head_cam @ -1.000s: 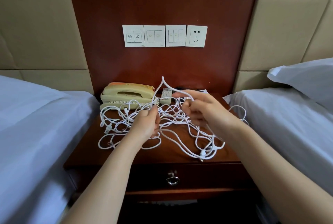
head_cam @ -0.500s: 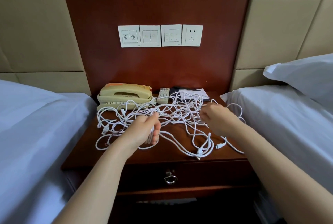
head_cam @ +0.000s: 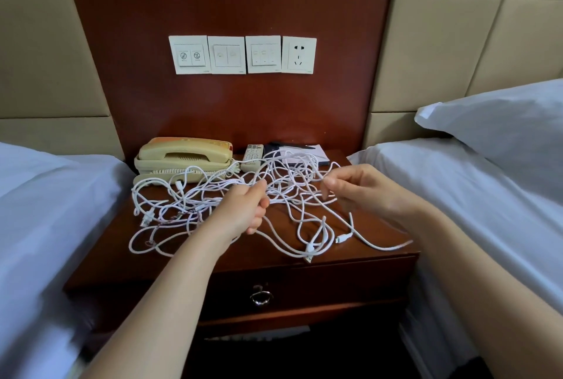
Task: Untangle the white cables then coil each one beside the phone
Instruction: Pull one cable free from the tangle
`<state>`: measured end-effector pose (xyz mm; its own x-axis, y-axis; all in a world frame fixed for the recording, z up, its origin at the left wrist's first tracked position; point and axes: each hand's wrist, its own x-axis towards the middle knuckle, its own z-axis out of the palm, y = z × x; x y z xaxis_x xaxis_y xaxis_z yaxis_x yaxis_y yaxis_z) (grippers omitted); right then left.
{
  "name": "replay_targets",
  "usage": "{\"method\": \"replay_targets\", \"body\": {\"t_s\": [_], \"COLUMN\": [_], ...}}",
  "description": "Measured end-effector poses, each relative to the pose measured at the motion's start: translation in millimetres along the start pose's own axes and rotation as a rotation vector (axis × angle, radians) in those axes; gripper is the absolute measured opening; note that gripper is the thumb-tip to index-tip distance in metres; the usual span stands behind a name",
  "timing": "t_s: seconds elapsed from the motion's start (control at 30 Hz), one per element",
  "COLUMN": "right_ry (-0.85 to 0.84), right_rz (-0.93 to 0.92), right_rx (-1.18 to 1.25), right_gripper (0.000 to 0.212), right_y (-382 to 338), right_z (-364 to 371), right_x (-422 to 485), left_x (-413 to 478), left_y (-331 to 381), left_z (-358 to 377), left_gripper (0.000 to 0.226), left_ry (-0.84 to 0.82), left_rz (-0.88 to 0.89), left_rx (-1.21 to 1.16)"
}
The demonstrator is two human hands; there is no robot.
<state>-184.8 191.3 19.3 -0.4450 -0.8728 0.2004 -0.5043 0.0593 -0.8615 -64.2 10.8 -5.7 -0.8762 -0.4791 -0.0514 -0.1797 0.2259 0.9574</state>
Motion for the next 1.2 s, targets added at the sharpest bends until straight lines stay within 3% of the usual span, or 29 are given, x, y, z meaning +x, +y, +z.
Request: {"method": "replay_targets", "body": {"t_s": [0.2, 0.3, 0.37, 0.47, 0.57, 0.7, 0.8, 0.9, 1.03, 1.2], "right_ry": [0.455, 0.457, 0.392, 0.213, 0.047, 0.122, 0.007, -0.141, -0.145, -0.231], "right_rz": [0.002, -0.001, 0.1, 0.224, 0.213, 0.133, 0.097, 0.105, -0.057, -0.109], "right_rx": [-0.905, -1.112, -1.21, -1.197, -1.097, -1.122, -1.057, -1.039, -1.181, -1.126], "right_gripper": [0.024, 0.03, 0.032, 0.028, 0.019, 0.017, 0.02, 0.024, 0.017, 0.019], "right_y": [26.3, 28.5, 26.6, 27.6, 30.1, 31.9, 29.2, 18.3, 2.7, -13.4], "right_z": [-19.2, -17.7, -16.7, -10.4, 1.4, 7.6, 12.8, 25.6, 47.0, 57.0], "right_x": [-13.5, -16.6, -20.1, -20.8, -15.6, -14.5, -17.4, -19.2, -21.5, -23.7], "left_x": [-3.2, -6.5, -7.5, -8.8, -8.3, -3.2, -0.9, 0.7, 4.0, 8.4], "left_y": [5.9, 10.3, 12.3, 15.0, 17.6, 19.8, 21.3, 18.5, 15.8, 17.7], "left_z": [17.6, 26.2, 28.4, 33.6, 39.2, 34.8, 30.3, 28.8, 29.1, 31.7], "left_gripper": [0.043, 0.043, 0.044, 0.045, 0.045, 0.045, 0.043, 0.042, 0.043, 0.043], "left_ry": [-0.094, -0.183, -0.242, -0.329, -0.332, -0.225, -0.178, -0.132, -0.057, 0.1], "left_rz": [0.026, -0.002, -0.028, -0.065, -0.097, -0.1, -0.073, -0.068, -0.04, 0.035], "left_rx": [0.078, -0.024, -0.162, -0.371, -0.617, -0.965, -1.122, -1.178, -1.228, -1.039]}}
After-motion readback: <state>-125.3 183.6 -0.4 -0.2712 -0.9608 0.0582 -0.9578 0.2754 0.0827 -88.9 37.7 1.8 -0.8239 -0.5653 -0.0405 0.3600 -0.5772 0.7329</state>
